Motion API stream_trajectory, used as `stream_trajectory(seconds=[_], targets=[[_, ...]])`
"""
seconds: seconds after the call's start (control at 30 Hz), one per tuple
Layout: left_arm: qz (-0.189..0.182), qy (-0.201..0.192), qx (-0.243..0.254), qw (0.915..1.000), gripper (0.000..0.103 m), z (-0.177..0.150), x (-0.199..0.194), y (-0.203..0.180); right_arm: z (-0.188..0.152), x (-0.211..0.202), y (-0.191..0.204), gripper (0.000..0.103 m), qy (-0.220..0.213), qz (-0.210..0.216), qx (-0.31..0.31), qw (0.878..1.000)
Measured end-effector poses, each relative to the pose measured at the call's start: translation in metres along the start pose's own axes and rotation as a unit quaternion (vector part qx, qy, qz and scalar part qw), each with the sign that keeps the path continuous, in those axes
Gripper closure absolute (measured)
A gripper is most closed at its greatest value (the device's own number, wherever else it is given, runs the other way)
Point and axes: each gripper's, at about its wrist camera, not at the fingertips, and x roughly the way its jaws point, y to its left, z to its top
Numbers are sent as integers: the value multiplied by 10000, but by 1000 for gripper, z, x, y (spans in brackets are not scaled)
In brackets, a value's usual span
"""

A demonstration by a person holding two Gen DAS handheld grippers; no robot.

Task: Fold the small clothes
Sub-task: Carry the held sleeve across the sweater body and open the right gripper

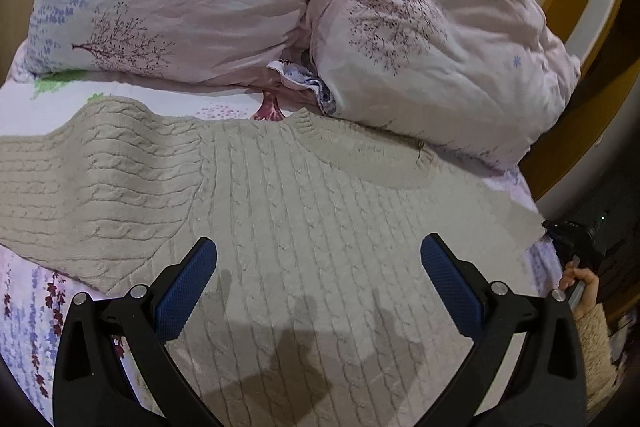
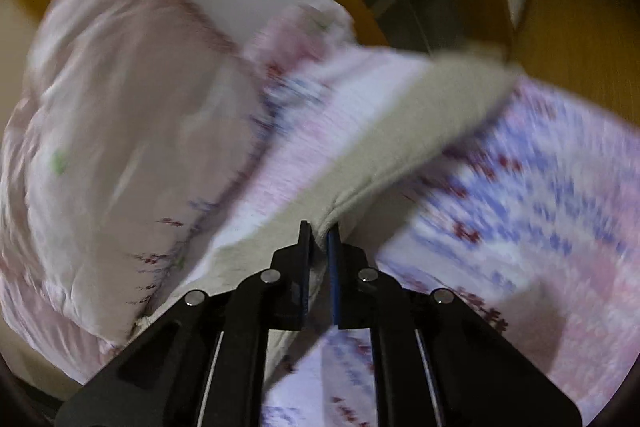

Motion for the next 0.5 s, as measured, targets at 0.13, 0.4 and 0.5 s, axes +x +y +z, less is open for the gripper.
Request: stream_trajectory(seconds=[0.13, 0.4, 0.5], targets=[[-62, -47, -145, 9999, 1, 3, 0, 3, -6, -21, 50, 96, -207, 482, -670, 9964], [-266, 18, -203, 9994, 1, 2, 6, -4, -100, -15, 149, 96, 922, 1623, -2038, 9610], [-378, 47, -192, 9991, 1, 1, 9, -11, -139, 14, 161, 96, 1598, 1475, -2254, 9497]])
